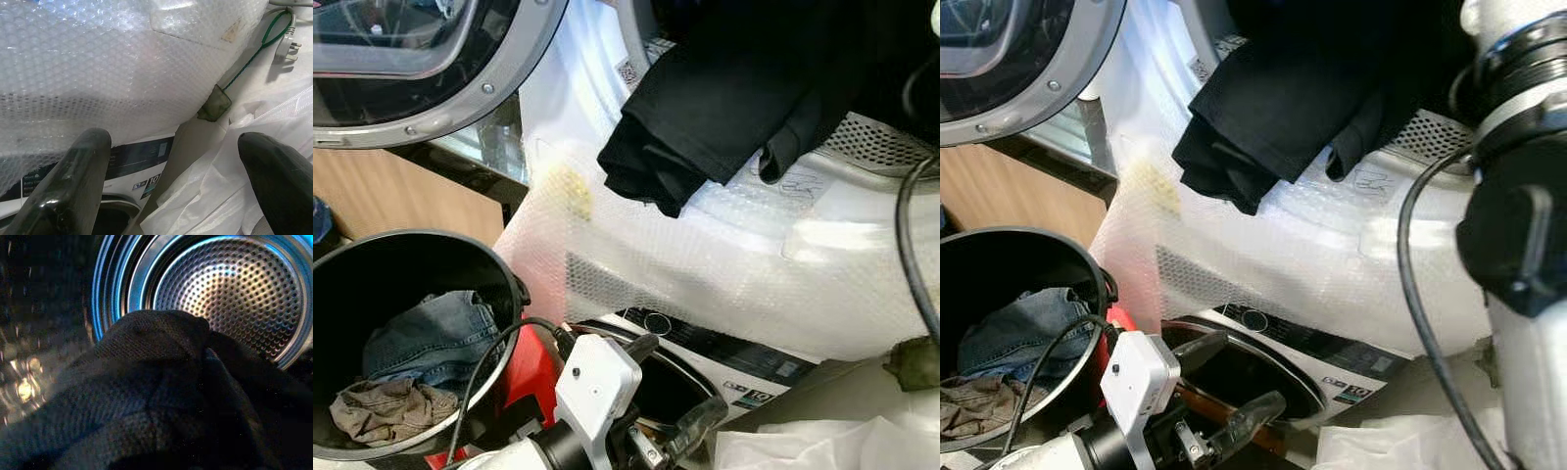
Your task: Clothes washing
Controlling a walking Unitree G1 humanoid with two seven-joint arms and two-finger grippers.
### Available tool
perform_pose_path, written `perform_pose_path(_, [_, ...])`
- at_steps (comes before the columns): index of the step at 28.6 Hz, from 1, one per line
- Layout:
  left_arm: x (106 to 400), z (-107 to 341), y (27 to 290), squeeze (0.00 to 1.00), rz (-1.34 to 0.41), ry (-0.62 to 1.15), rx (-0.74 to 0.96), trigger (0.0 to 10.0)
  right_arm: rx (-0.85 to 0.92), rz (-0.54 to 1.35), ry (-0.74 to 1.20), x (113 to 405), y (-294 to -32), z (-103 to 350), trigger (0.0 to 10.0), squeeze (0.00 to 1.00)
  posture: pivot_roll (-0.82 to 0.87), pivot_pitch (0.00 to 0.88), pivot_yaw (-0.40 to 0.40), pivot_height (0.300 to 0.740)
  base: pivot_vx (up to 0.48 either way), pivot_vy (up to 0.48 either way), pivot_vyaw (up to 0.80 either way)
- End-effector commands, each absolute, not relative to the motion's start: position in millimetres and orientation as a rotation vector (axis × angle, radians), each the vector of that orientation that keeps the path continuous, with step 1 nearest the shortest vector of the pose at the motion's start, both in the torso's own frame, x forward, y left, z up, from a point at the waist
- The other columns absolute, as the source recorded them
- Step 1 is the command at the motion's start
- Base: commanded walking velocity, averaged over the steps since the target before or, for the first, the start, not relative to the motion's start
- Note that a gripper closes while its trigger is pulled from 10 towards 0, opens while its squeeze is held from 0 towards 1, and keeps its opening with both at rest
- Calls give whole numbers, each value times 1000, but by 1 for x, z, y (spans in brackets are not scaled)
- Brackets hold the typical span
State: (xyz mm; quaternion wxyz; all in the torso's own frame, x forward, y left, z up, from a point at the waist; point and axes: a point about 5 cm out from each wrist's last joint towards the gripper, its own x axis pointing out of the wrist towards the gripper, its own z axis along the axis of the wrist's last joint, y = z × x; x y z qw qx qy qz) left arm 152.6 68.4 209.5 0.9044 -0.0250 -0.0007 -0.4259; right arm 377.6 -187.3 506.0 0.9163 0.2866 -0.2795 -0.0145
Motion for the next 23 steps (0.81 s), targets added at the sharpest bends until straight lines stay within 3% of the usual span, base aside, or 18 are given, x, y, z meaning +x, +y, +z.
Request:
perform_pose_path(1, [148, 212, 66, 0, -895, 1, -62, 10000, 510, -56, -576, 377, -193, 506, 10000, 0, 57, 214, -240, 740, 0, 0, 0])
perform_pose_path(16, [152, 211, 71, 0, -883, 8, -51, 10000, 13, -73, -392, 399, -191, 459, 10000, 0, 44, 210, -223, 740, 0, 0, 0])
perform_pose_path(17, [153, 211, 71, 0, -885, 8, -48, 10000, -2, -86, -384, 399, -194, 458, 10000, 267, 44, 210, -223, 740, 0, 0, 0])
perform_pose_path(18, [153, 211, 71, 0, -885, 9, -46, 10000, -7, -93, -376, 399, -196, 457, 10000, 1000, 43, 209, -222, 740, 0, 0, 0])
perform_pose_path(23, [155, 210, 71, 0, -888, 10, -43, 10000, -93, -79, -367, 396, -206, 458, 10000, 1000, 33, 190, -216, 740, 0, 0, 0])
